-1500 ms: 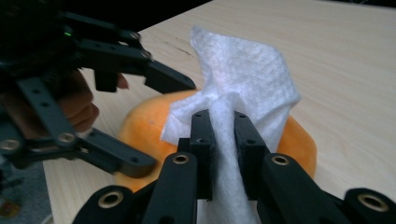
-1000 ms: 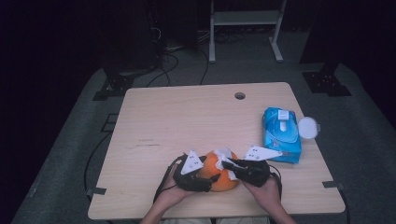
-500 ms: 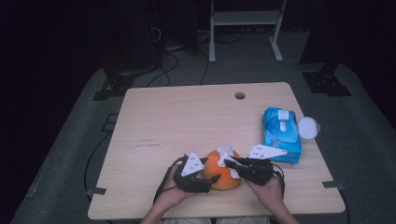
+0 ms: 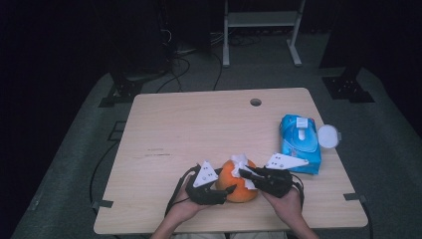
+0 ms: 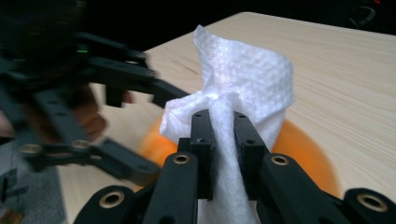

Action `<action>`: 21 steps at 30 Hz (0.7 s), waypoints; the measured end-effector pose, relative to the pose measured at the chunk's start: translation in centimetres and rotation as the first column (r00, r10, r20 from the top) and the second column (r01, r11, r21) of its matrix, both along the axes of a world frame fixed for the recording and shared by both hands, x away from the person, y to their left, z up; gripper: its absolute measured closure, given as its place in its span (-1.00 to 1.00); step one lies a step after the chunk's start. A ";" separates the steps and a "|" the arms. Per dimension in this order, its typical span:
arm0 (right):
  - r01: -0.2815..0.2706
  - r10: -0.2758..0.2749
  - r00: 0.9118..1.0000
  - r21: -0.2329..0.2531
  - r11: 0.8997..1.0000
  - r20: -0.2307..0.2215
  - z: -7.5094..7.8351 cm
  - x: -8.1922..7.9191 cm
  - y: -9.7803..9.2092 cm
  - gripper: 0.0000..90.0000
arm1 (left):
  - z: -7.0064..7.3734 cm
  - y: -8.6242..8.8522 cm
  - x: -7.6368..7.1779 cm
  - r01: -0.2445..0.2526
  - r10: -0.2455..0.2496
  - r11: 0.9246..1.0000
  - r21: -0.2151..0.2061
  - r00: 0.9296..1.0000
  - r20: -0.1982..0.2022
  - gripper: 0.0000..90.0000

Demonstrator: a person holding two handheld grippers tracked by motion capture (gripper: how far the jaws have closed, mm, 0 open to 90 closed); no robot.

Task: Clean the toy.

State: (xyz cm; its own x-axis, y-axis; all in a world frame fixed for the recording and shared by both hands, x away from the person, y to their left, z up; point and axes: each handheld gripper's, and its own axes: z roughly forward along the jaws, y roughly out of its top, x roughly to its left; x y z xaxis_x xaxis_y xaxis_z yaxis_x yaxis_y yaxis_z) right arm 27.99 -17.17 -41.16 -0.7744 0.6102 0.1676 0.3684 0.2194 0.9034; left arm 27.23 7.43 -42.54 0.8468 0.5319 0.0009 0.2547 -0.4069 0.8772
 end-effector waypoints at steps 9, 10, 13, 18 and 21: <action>0.009 -0.009 0.999 0.012 1.000 -0.036 -0.5 0.4 -0.4 0.78 | -1.1 0.5 1.0 -0.044 0.040 0.999 -0.033 0.993 -0.110 -0.40; -0.011 0.012 1.000 0.014 1.000 -0.020 -0.2 0.0 0.0 0.78 | -0.8 0.3 0.7 -0.030 0.029 0.999 -0.021 0.997 -0.074 -0.34; -0.050 0.050 0.998 0.021 0.999 0.024 0.8 -0.7 0.8 0.78 | 0.1 -0.7 -0.5 0.008 -0.009 1.000 0.027 1.000 0.024 -0.26; -0.004 0.004 1.000 0.001 1.000 0.001 0.0 0.0 -0.3 0.78 | -0.1 -0.5 -0.2 0.004 -0.004 1.000 -0.016 1.000 -0.015 -0.50; 0.014 -0.013 0.999 0.027 1.000 -0.035 -0.5 0.6 -0.9 0.78 | -1.0 0.1 1.1 -0.057 0.046 0.996 -0.070 0.988 -0.147 -0.71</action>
